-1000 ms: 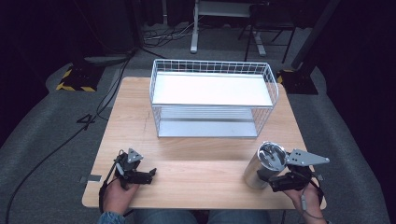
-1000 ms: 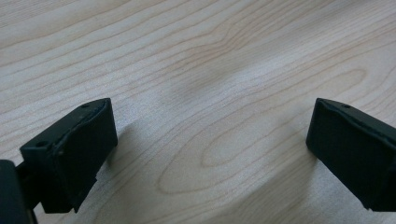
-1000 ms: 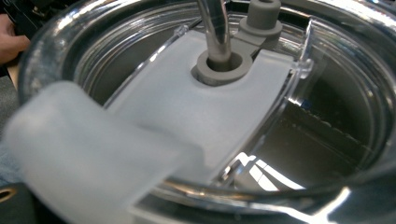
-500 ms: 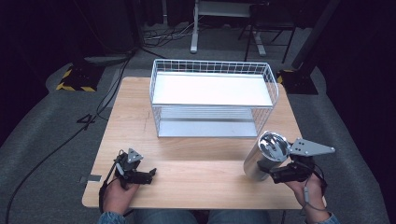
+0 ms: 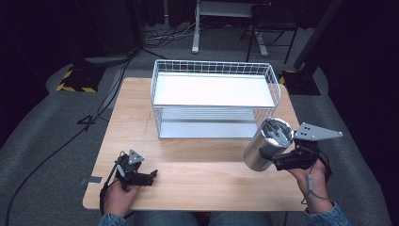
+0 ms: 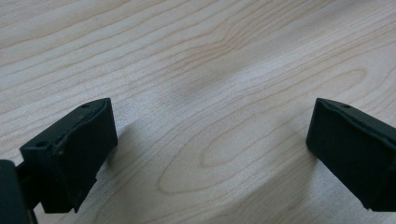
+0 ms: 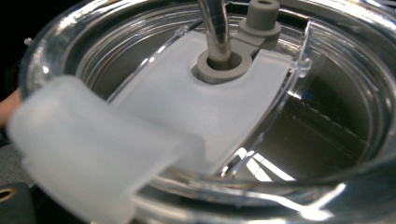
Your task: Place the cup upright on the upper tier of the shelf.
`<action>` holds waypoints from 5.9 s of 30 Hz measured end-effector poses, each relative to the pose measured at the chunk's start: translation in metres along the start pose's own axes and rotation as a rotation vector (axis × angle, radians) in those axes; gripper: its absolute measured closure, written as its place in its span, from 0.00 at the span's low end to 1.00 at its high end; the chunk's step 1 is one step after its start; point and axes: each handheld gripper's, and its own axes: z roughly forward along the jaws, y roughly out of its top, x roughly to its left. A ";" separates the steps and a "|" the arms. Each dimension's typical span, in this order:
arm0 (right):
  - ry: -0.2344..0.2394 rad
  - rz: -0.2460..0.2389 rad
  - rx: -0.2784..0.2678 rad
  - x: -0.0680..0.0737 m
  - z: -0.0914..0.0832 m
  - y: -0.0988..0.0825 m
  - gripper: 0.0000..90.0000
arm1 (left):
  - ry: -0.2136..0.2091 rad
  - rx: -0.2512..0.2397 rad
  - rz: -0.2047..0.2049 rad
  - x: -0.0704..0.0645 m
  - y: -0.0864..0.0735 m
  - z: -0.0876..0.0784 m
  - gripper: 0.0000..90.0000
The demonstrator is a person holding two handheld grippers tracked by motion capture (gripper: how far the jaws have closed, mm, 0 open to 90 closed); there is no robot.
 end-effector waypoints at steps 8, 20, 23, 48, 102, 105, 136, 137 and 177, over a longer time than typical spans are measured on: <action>0.003 0.007 -0.016 -0.007 0.002 0.022 0.04 | 0.001 0.001 0.000 0.000 0.000 0.000 0.03; -0.009 0.005 -0.022 -0.018 0.005 0.062 0.04 | -0.001 0.001 -0.007 -0.001 0.000 0.000 0.03; -0.010 0.001 -0.025 -0.019 0.005 0.069 0.04 | -0.001 0.001 -0.007 -0.001 0.000 0.000 0.03; -0.035 -0.013 -0.009 -0.030 0.044 0.138 0.04 | 0.001 0.000 -0.005 -0.001 -0.001 0.000 0.03; -0.109 0.058 0.016 -0.051 0.174 0.190 0.04 | 0.009 -0.003 -0.013 0.000 0.000 0.001 0.03; -0.111 0.051 0.017 -0.050 0.174 0.190 0.04 | 0.009 -0.002 -0.013 0.000 0.000 0.001 0.03; -0.121 0.026 -0.029 -0.044 0.157 0.183 0.00 | 0.008 -0.003 -0.018 -0.001 0.000 0.001 0.03; -0.119 0.029 -0.038 -0.044 0.152 0.182 0.00 | 0.008 -0.002 -0.016 -0.001 0.000 0.001 0.03; -0.098 -0.009 -0.050 -0.038 0.010 0.107 0.00 | 0.006 0.000 -0.012 0.000 0.001 0.000 0.03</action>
